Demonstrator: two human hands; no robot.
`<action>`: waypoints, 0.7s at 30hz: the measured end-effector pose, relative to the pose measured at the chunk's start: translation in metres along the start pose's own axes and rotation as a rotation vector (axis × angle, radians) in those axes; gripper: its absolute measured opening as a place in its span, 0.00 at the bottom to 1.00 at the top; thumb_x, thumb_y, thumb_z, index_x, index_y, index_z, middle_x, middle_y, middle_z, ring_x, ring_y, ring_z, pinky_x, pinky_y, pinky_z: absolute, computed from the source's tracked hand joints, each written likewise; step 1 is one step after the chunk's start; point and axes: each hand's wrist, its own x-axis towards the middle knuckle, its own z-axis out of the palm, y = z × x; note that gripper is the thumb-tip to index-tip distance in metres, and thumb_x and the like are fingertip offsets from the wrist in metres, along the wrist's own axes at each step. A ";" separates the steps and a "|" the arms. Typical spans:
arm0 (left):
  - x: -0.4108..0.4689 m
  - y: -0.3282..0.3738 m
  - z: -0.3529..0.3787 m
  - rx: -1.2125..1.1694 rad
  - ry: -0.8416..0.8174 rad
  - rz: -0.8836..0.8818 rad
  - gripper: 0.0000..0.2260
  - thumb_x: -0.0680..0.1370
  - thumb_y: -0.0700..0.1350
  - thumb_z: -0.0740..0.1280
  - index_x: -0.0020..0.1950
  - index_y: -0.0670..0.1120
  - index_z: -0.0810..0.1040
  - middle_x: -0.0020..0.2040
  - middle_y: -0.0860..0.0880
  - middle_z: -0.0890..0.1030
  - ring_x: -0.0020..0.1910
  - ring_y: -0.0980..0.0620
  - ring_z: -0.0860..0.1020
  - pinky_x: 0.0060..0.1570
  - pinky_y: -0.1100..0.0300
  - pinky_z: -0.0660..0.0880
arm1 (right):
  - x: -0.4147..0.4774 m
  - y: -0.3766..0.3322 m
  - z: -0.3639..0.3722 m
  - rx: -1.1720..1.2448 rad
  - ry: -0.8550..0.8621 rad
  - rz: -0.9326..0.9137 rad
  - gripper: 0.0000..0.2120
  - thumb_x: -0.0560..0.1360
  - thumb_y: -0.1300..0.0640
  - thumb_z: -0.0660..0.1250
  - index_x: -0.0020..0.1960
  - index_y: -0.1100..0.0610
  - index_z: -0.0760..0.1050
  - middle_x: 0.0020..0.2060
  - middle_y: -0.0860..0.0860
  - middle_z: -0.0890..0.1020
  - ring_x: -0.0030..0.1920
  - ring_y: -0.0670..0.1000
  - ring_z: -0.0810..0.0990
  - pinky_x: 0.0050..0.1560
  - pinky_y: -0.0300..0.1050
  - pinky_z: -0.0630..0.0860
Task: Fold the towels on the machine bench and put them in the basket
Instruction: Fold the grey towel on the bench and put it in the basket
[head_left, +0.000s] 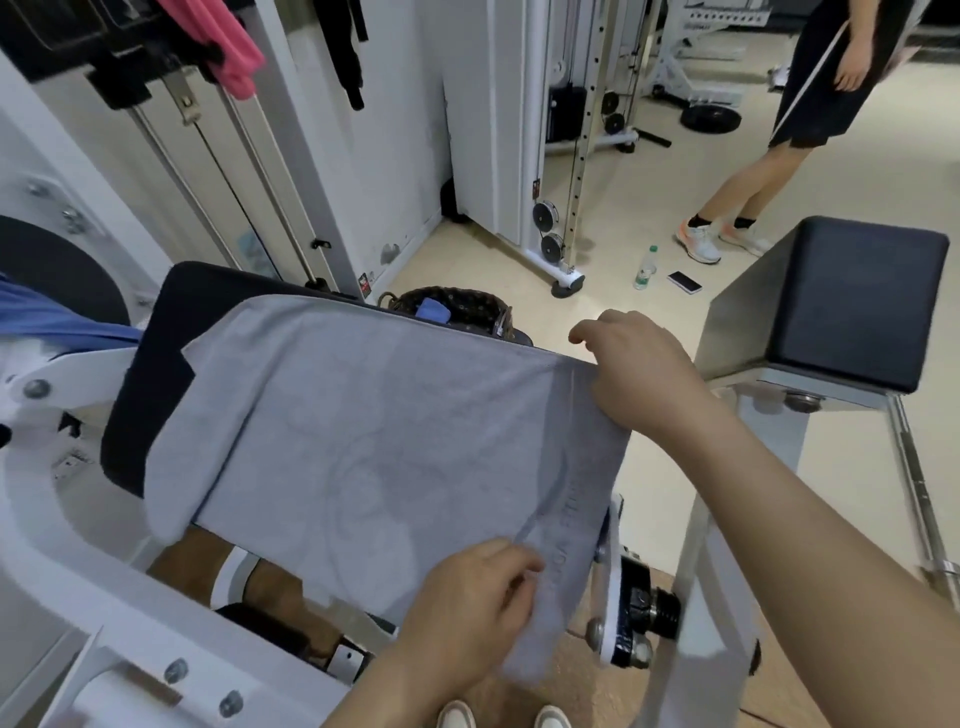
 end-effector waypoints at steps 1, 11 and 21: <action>-0.003 -0.008 -0.011 -0.045 0.042 -0.058 0.14 0.75 0.54 0.58 0.53 0.54 0.80 0.46 0.58 0.80 0.45 0.59 0.76 0.45 0.67 0.71 | 0.003 -0.010 -0.005 0.042 0.008 -0.026 0.23 0.69 0.68 0.57 0.61 0.54 0.75 0.53 0.53 0.78 0.54 0.58 0.74 0.50 0.52 0.74; -0.043 -0.140 -0.143 -0.198 0.428 -0.456 0.15 0.80 0.43 0.64 0.46 0.66 0.75 0.46 0.66 0.79 0.48 0.68 0.76 0.44 0.76 0.69 | 0.086 -0.197 -0.013 0.254 -0.230 -0.265 0.20 0.78 0.65 0.55 0.64 0.50 0.76 0.59 0.48 0.79 0.59 0.51 0.76 0.56 0.42 0.73; -0.066 -0.256 -0.187 -0.056 0.634 -0.902 0.16 0.78 0.53 0.65 0.65 0.52 0.71 0.60 0.51 0.73 0.60 0.50 0.71 0.53 0.58 0.72 | 0.175 -0.347 0.058 0.059 -0.071 -0.455 0.20 0.78 0.61 0.58 0.70 0.52 0.68 0.65 0.52 0.72 0.64 0.58 0.67 0.57 0.55 0.73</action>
